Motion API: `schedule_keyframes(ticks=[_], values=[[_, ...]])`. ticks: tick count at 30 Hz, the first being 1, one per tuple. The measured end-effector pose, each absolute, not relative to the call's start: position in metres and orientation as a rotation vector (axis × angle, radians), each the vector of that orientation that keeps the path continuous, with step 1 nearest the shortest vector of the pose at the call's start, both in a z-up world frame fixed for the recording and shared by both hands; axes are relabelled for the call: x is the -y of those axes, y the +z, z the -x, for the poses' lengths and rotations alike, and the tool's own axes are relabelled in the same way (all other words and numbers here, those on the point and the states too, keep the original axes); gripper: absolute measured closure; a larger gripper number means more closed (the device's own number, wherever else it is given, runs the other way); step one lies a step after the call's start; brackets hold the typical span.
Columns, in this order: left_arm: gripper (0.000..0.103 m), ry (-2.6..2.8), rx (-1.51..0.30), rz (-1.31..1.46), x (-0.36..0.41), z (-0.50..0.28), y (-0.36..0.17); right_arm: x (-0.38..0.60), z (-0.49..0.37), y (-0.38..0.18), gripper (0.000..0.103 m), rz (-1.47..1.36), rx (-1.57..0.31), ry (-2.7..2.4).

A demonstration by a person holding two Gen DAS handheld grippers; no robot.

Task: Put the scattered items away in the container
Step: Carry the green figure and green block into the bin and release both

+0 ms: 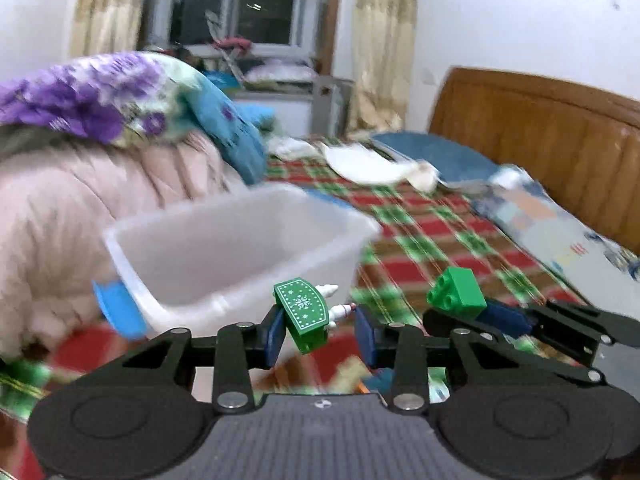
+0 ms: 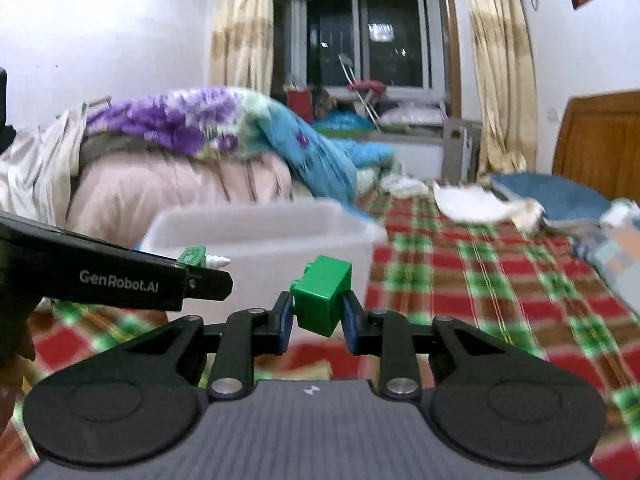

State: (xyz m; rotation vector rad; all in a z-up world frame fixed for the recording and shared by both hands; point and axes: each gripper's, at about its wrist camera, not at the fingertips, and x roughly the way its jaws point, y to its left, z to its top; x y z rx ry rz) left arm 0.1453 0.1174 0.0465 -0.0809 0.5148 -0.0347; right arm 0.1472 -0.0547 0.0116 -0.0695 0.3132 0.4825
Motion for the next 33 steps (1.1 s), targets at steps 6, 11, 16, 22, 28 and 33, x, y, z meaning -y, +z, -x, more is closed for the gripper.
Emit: schedule_keyframes(ticks=[6, 11, 16, 22, 28, 33], values=[[0.062, 0.067, -0.506, 0.078, -0.147, -0.188, 0.061, 0.016, -0.196, 0.027, 0.074, 0.033, -0.327, 0.542], [0.062, 0.136, -0.527, 0.089, -0.168, -0.221, 0.051, -0.012, -0.23, 0.021, 0.074, 0.073, -0.352, 0.55], [0.061, 0.165, -0.558, 0.08, -0.18, -0.24, 0.037, -0.031, -0.254, 0.009, 0.074, 0.101, -0.385, 0.557], [0.051, 0.208, -0.575, 0.061, -0.184, -0.242, 0.025, -0.037, -0.257, -0.004, 0.037, 0.114, -0.377, 0.552], [0.035, 0.206, -0.579, 0.057, -0.178, -0.233, 0.025, -0.023, -0.241, -0.003, 0.037, 0.132, -0.335, 0.536], [0.032, 0.182, -0.568, 0.035, -0.16, -0.22, 0.033, 0.006, -0.214, 0.002, 0.037, 0.109, -0.312, 0.52]])
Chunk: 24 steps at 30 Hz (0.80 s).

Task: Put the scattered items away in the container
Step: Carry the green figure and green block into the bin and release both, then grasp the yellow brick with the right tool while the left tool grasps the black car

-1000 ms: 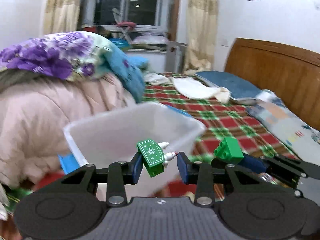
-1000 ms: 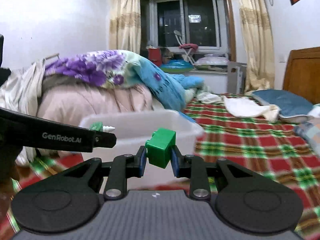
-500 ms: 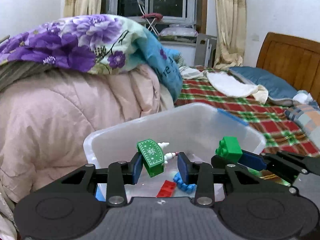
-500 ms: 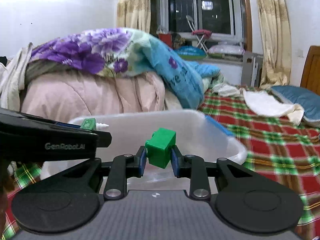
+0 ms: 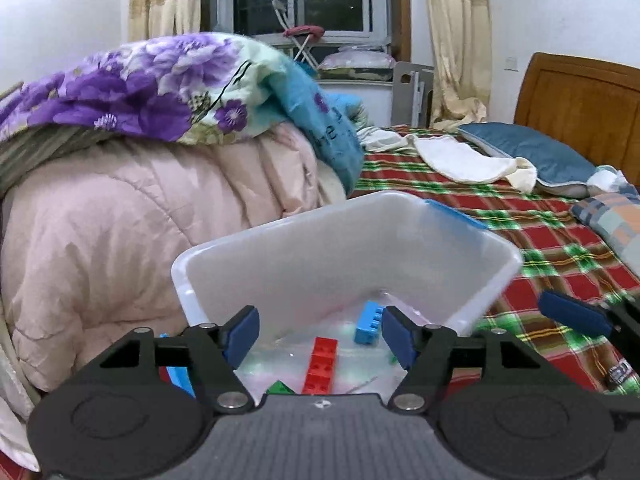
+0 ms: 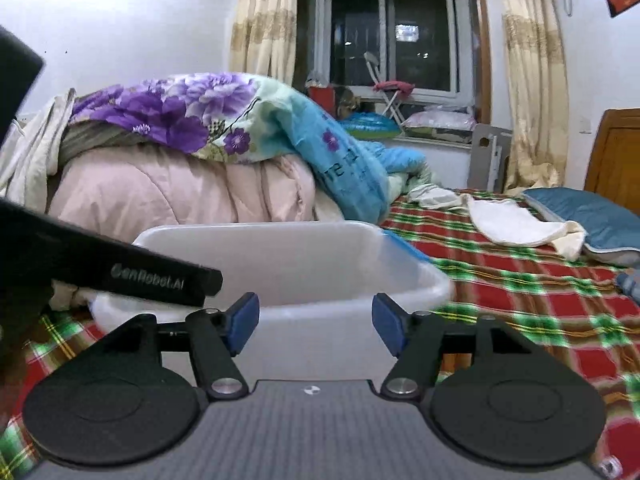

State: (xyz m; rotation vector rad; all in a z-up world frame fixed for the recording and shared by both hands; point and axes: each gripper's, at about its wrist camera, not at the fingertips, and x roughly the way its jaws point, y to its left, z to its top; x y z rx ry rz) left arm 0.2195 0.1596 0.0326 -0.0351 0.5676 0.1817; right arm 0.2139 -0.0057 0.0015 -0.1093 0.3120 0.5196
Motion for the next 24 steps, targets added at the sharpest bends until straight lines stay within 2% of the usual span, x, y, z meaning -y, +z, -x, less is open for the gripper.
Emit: schedule_keyframes(ticks=[9, 18, 24], values=[[0.032, 0.019, -0.564, 0.037, -0.1, -0.173, 0.024, 0.102, -0.151, -0.011, 0.037, 0.041, -0.343, 0.406], [0.032, -0.127, -0.694, 0.07, -0.044, -0.147, -0.029, 0.17, -0.101, -0.057, 0.038, 0.066, -0.488, 0.285], [0.032, -0.2, -0.77, 0.06, -0.012, -0.139, -0.059, 0.192, -0.1, -0.075, 0.039, 0.051, -0.519, 0.23]])
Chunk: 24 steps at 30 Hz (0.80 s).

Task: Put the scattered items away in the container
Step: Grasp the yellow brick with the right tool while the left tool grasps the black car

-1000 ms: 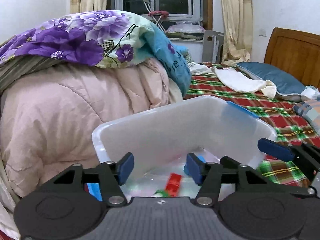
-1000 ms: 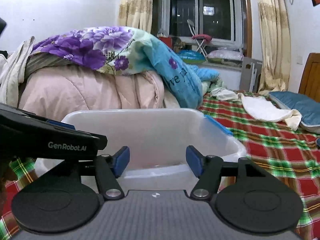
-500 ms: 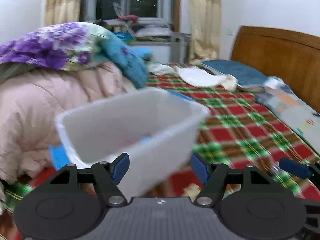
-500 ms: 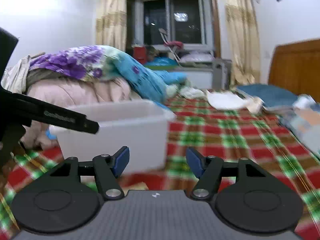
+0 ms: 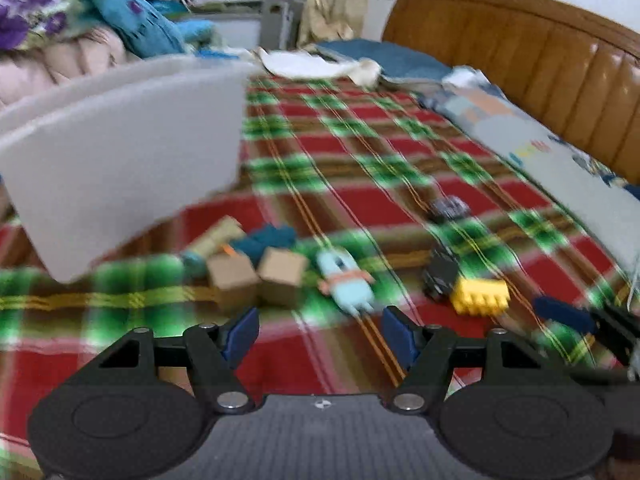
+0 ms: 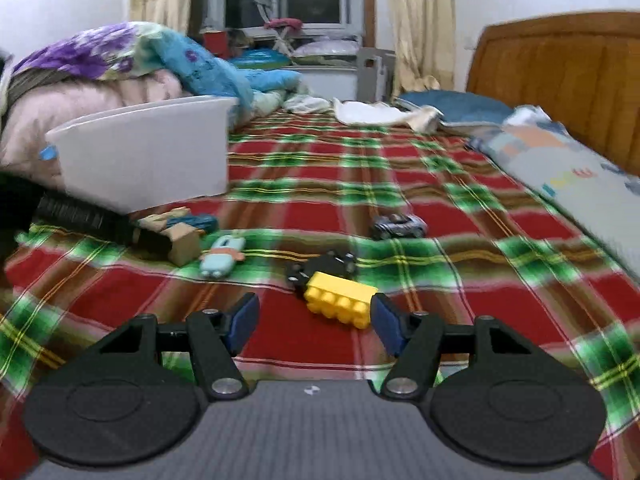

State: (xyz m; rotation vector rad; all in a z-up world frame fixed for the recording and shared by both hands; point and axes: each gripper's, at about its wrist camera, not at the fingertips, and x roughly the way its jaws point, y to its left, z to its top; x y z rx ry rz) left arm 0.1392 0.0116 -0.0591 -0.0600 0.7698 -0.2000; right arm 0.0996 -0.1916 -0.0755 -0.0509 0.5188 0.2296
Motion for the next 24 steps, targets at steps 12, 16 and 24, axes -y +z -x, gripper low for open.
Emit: schedule_keyframes(ticks=[12, 16, 24], values=[[0.032, -0.258, -0.842, -0.018, 0.019, -0.147, -0.082, 0.212, -0.144, -0.101, 0.047, 0.028, -0.599, 0.318], [0.032, -0.278, -0.841, -0.029, 0.025, -0.158, -0.08, 0.198, -0.131, -0.097, 0.047, 0.118, -0.606, 0.319], [0.033, -0.429, -0.79, -0.183, 0.077, -0.182, -0.084, 0.225, -0.121, -0.094, 0.047, 0.088, -0.629, 0.169]])
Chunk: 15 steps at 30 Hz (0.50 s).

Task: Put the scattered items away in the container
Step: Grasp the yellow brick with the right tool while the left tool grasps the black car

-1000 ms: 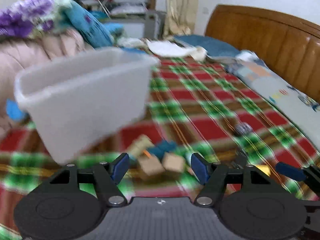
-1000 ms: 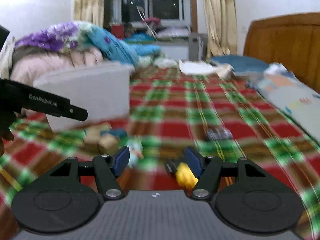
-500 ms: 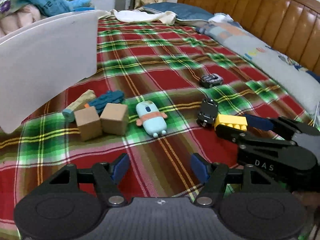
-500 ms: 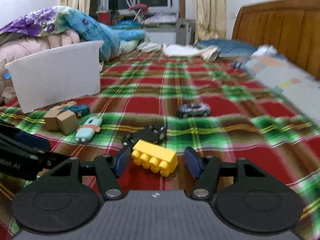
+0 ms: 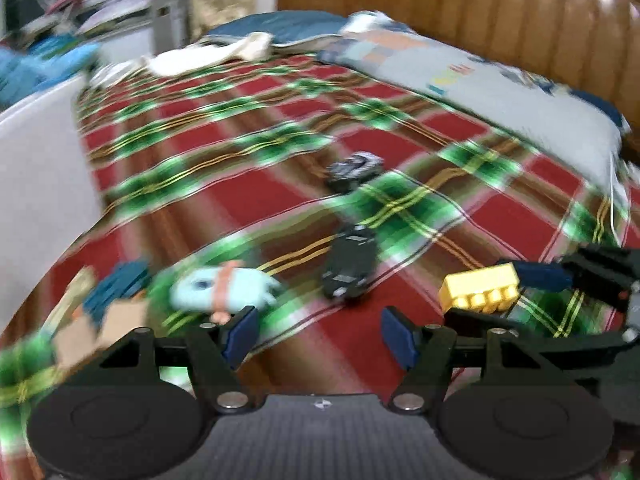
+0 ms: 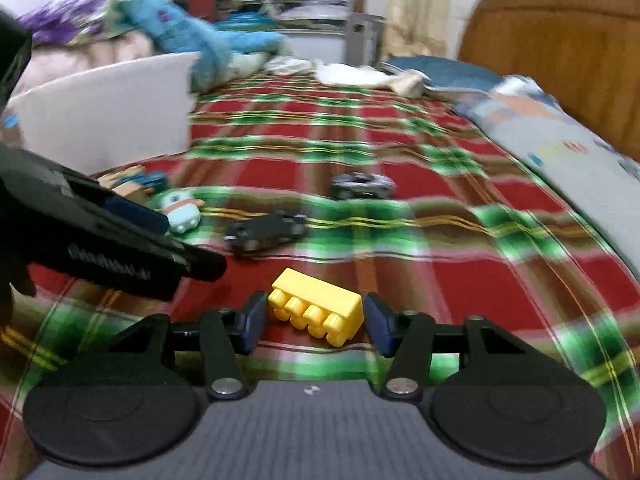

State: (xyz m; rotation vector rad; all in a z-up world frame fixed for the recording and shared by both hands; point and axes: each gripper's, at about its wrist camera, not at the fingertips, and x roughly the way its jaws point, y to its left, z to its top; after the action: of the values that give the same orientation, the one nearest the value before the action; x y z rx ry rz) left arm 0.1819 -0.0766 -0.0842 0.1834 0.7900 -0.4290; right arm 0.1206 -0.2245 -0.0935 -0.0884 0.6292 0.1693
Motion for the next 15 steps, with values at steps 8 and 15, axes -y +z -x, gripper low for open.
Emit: schedule_keyframes(ticks=[8, 15], values=[[0.051, -0.44, -0.796, -0.157, 0.099, -0.208, -0.093, 0.244, -0.128, -0.094, 0.046, -0.007, -0.63, 0.099], [0.07, -0.453, -0.784, -0.167, 0.095, -0.195, -0.088, 0.239, -0.131, -0.095, 0.046, 0.008, -0.626, 0.104]])
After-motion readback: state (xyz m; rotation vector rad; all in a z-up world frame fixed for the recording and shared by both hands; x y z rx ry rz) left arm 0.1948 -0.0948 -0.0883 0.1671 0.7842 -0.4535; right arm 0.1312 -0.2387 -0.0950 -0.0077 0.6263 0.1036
